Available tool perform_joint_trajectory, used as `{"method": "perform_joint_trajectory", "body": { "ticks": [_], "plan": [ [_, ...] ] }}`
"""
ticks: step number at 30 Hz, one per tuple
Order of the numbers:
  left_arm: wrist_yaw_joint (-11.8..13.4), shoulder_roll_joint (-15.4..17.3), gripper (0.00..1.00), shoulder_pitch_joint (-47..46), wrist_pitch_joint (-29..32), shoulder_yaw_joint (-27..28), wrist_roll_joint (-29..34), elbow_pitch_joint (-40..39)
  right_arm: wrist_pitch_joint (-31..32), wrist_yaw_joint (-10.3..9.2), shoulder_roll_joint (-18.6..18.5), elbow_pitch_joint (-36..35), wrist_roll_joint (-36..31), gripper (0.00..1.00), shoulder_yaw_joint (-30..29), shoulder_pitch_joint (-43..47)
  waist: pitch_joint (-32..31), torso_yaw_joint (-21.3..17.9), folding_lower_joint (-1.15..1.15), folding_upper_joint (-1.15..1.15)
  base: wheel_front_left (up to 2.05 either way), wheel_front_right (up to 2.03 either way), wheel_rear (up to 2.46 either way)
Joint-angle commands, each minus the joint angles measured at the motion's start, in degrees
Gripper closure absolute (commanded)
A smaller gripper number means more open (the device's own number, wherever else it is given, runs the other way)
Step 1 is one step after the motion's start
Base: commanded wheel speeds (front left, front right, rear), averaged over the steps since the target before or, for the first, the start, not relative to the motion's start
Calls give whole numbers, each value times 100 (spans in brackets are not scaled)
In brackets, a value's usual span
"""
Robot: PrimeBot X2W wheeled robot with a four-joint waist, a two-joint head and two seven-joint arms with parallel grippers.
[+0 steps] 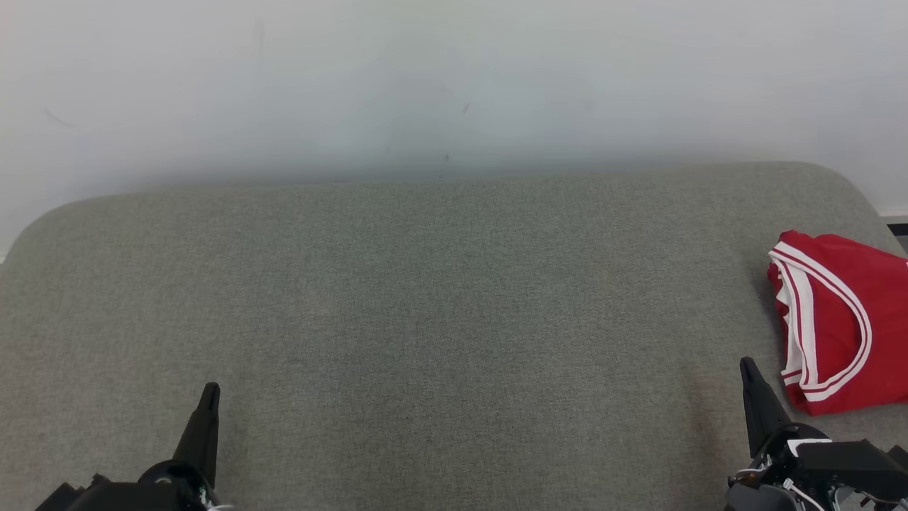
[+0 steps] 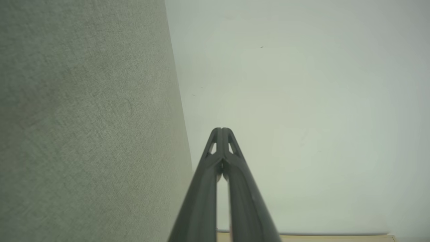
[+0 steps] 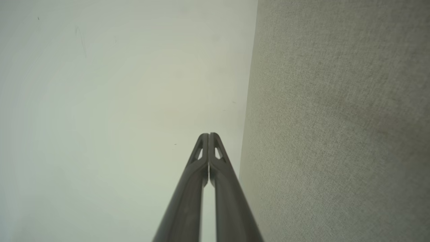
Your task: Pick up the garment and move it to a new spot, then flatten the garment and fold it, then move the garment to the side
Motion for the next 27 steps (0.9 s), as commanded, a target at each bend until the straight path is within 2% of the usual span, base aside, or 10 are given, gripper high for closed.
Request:
{"method": "perform_joint_trajectory", "body": {
  "ticks": [1, 27],
  "plan": [
    [-26, 31, 100, -90, 33, 23, -100, -20, 27, -12, 6, -28, 127, 100, -27, -53, 3, 1, 0, 0, 0, 0, 0],
    [-24, 31, 100, -81, 32, 22, -98, -20, 32, -12, 5, -23, 108, 100, -23, -50, 4, 1, 0, 0, 0, 0, 0]
  ]
}}
